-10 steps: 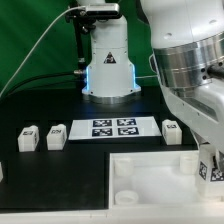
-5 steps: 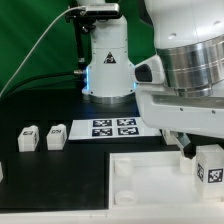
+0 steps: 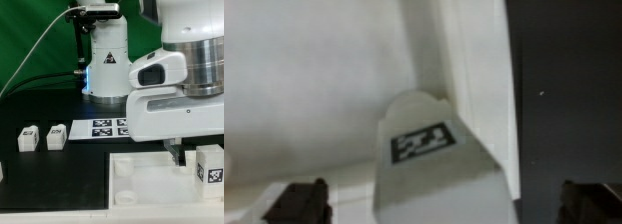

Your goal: Assemble one leg

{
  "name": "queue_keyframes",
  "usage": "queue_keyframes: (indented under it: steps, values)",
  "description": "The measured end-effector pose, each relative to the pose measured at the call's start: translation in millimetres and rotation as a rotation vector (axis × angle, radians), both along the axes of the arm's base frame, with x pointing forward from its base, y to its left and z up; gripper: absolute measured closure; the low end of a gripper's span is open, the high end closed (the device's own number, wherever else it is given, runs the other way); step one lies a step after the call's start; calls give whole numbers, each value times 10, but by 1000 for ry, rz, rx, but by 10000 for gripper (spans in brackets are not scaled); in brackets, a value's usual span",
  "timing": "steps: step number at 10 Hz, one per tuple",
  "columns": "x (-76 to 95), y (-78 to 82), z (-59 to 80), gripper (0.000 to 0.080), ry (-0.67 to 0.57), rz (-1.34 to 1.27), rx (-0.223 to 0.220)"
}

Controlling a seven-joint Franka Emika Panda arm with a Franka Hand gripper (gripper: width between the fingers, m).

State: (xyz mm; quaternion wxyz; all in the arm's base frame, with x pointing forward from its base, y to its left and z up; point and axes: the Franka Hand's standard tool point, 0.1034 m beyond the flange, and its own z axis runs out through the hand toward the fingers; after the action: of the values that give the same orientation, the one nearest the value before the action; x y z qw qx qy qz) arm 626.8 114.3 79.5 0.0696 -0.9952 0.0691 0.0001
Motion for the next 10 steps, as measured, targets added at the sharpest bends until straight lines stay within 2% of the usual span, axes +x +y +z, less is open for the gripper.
queue_keyframes:
  steps: [1, 2, 3, 4, 5, 7, 9, 10]
  values:
    - [-8, 7, -6, 150, 7, -34, 3]
    - [-8, 7, -6, 275, 8, -42, 4]
    - [-10, 30, -5, 456, 31, -199, 16]
    - [-8, 25, -2, 456, 39, -257, 18]
    - [-8, 19, -4, 495, 59, -385, 21]
    - [-5, 12, -4, 495, 103, -644, 38]
    - [7, -28, -21, 495, 154, -981, 84]
    - [5, -72, -30, 495, 170, -1136, 131]
